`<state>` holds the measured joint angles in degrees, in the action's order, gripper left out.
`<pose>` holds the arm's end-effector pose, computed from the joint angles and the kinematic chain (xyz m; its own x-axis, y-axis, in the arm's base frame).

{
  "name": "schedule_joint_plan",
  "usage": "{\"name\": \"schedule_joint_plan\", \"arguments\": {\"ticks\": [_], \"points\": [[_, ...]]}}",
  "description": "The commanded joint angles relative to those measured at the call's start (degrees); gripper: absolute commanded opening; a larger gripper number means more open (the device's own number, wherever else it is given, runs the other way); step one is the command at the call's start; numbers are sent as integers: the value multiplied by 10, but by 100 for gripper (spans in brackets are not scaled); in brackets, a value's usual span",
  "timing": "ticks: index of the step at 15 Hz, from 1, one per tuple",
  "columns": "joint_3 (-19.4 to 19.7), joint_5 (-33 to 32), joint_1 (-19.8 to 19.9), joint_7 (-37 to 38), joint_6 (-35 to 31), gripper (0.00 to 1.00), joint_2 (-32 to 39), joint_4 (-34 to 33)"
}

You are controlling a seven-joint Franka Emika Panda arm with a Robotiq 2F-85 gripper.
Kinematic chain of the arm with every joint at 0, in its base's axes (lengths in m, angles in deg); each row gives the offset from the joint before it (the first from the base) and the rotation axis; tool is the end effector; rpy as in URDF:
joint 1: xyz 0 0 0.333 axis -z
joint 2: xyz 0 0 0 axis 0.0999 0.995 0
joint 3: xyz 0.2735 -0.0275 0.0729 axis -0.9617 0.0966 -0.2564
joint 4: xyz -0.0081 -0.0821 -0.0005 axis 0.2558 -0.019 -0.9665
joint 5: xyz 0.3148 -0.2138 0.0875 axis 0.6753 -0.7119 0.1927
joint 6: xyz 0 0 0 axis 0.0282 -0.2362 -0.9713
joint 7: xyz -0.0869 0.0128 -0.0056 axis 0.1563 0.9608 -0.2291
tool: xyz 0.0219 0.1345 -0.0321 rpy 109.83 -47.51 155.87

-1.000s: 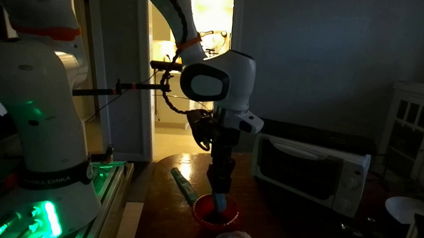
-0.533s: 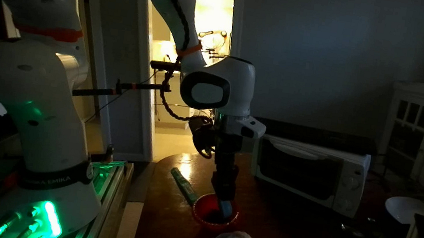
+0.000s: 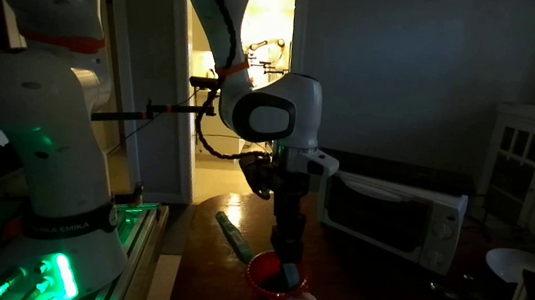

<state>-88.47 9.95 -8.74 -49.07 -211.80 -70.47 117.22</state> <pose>0.3870 0.0173 0.1308 0.9949 0.0974 -0.0252 0.0985 -0.9940 0.0478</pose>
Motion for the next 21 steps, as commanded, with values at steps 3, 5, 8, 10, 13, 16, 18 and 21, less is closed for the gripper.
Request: {"name": "schedule_joint_plan", "arguments": {"ticks": [3, 5, 8, 10, 13, 16, 18, 21], "points": [[-5, -12, 1, 12, 67, 22, -25, 4], [-10, -2, 1, 4, 97, 22, -32, 5], [-19, 17, 1, -10, 126, 22, -37, 4], [-27, 51, 1, -29, 124, 22, -36, 2], [-38, 119, 1, -66, 110, 22, -33, 4], [-46, 165, 0, -90, 97, 22, -27, 5], [-47, 177, 1, -92, 84, 22, -27, 5], [-45, 174, 2, -84, 59, 22, -23, 5]]}}
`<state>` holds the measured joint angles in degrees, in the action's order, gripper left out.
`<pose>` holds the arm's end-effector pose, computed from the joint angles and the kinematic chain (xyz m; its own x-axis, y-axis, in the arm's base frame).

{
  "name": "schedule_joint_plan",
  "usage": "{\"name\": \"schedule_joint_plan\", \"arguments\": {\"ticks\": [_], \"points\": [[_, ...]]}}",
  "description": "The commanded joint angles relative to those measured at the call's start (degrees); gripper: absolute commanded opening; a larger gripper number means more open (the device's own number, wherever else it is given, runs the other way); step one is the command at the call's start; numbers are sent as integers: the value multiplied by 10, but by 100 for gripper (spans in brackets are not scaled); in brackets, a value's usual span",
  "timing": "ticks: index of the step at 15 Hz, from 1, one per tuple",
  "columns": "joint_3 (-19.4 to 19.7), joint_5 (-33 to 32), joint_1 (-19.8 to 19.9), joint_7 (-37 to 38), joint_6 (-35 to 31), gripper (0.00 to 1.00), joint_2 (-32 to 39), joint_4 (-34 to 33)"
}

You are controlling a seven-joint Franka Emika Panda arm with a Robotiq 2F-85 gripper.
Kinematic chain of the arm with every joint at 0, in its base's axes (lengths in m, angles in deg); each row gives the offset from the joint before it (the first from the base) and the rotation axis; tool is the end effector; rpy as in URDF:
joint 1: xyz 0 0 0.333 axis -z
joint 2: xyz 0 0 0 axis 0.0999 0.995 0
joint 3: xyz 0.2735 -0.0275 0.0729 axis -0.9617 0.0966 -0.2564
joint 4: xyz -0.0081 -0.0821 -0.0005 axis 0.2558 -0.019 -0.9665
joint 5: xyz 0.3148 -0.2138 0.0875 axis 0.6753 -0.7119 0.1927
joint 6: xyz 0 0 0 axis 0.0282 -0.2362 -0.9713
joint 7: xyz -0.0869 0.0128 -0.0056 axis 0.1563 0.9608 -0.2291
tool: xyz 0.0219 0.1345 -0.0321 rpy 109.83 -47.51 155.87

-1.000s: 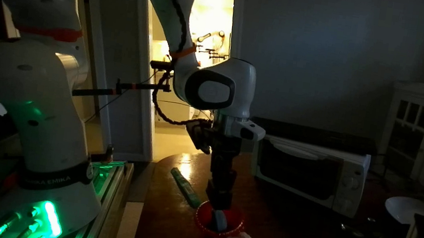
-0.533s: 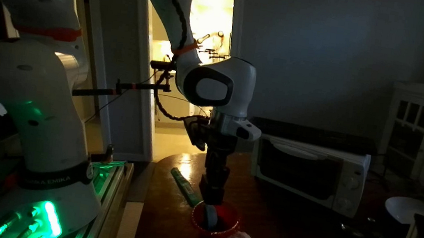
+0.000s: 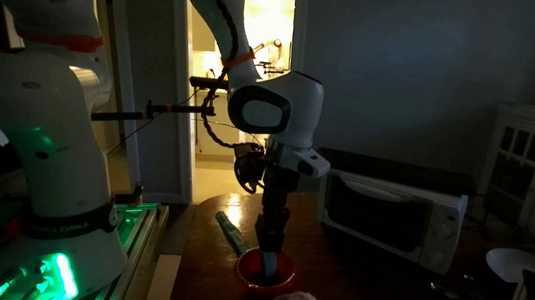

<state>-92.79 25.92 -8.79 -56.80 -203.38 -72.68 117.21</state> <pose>0.3718 0.0394 0.1344 0.9897 0.0536 -0.1325 0.0461 -0.9972 -0.0589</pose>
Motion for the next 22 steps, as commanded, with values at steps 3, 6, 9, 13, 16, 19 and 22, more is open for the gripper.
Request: {"name": "schedule_joint_plan", "arguments": {"ticks": [3, 6, 9, 13, 16, 19, 22], "points": [[1, 2, 4, 2, -49, 22, 10, 3], [12, -47, 5, 32, -62, 22, 16, 1], [29, -121, 7, 75, -56, 22, 11, 1], [42, -192, 8, 114, -30, 22, 1, 2], [33, -157, 9, 85, -4, 22, -2, 2], [20, -101, 9, 45, 22, 22, -3, 2], [9, -46, 9, 9, 28, 22, -3, 2]]}}
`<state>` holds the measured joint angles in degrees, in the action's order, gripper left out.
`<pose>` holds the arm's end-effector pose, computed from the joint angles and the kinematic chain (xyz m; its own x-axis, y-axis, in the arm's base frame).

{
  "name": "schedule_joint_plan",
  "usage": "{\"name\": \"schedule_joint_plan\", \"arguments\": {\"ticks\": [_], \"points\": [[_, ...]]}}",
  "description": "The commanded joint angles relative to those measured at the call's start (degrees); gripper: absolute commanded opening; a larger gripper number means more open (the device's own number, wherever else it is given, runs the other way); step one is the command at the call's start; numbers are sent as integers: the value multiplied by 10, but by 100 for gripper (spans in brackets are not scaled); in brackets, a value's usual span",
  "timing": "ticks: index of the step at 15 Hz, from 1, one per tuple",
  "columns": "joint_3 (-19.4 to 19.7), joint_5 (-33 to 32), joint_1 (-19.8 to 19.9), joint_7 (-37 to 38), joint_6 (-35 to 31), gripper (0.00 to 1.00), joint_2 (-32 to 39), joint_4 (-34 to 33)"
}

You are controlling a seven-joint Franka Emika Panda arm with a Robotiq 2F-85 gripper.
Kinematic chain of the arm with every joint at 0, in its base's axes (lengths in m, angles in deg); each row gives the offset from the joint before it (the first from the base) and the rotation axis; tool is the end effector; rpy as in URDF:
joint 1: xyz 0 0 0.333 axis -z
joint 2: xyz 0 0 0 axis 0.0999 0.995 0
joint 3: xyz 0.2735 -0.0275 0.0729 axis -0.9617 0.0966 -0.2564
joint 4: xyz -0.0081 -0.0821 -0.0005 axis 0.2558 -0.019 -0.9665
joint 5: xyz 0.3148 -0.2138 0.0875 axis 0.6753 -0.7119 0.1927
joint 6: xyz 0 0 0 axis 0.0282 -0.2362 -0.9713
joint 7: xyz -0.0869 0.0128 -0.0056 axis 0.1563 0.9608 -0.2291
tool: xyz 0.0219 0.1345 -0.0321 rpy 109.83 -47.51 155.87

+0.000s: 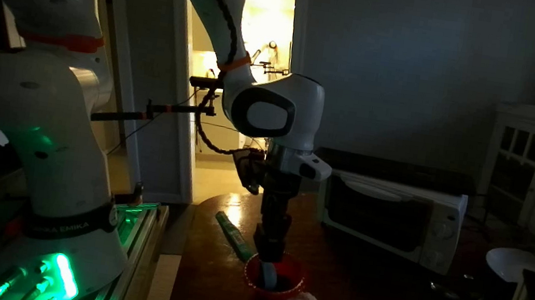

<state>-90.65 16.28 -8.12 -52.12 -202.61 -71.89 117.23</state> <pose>0.3683 0.0224 0.1283 0.9845 0.0711 -0.1603 0.0740 -0.9972 0.0121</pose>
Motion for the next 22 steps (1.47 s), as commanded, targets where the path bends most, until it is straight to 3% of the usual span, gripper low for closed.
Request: {"name": "schedule_joint_plan", "arguments": {"ticks": [1, 9, 13, 22], "points": [[-15, 64, 1, -43, 11, 22, -9, 2], [-27, 120, 1, -50, -62, 22, 4, 3], [-19, 94, 3, -27, -92, 22, 17, 1], [31, -121, -2, 102, -49, 22, 0, 1]]}}
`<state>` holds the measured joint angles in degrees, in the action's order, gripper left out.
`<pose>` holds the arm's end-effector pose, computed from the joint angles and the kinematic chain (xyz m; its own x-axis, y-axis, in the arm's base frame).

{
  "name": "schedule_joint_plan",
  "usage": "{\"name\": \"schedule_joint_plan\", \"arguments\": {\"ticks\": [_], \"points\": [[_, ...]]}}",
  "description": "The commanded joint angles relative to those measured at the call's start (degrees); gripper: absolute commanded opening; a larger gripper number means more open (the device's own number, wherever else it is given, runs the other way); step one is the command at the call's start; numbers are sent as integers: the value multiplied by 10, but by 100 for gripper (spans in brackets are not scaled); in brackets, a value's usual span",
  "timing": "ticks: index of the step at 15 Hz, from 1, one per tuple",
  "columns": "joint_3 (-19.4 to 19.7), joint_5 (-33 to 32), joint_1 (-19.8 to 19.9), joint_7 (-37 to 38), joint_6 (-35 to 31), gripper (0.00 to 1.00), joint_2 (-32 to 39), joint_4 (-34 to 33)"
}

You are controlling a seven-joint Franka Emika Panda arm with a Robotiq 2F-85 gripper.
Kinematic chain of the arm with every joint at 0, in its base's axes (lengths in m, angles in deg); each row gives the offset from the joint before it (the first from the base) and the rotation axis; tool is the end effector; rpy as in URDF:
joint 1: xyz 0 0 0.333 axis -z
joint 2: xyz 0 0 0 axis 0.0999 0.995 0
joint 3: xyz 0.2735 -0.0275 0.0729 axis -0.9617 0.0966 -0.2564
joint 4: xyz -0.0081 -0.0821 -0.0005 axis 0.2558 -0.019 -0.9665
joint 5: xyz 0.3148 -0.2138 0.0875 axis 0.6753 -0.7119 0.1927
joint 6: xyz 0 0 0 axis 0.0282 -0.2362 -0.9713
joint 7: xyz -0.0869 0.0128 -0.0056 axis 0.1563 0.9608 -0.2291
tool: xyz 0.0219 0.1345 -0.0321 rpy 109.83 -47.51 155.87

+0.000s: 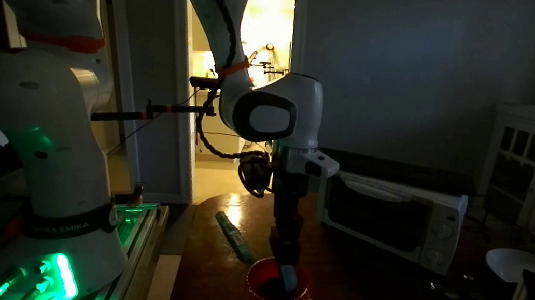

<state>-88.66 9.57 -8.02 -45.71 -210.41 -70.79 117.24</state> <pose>0.3847 0.0133 0.1309 0.9986 0.0346 -0.0411 0.0369 -0.9979 0.0540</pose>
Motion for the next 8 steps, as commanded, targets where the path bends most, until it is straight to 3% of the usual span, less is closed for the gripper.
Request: {"name": "schedule_joint_plan", "arguments": {"ticks": [1, 5, 8], "points": [[10, -60, -3, 41, 39, 22, -15, 4], [4, -79, -4, 45, 83, 22, -27, 6], [-8, -42, -2, 17, 105, 22, -29, 4]]}}
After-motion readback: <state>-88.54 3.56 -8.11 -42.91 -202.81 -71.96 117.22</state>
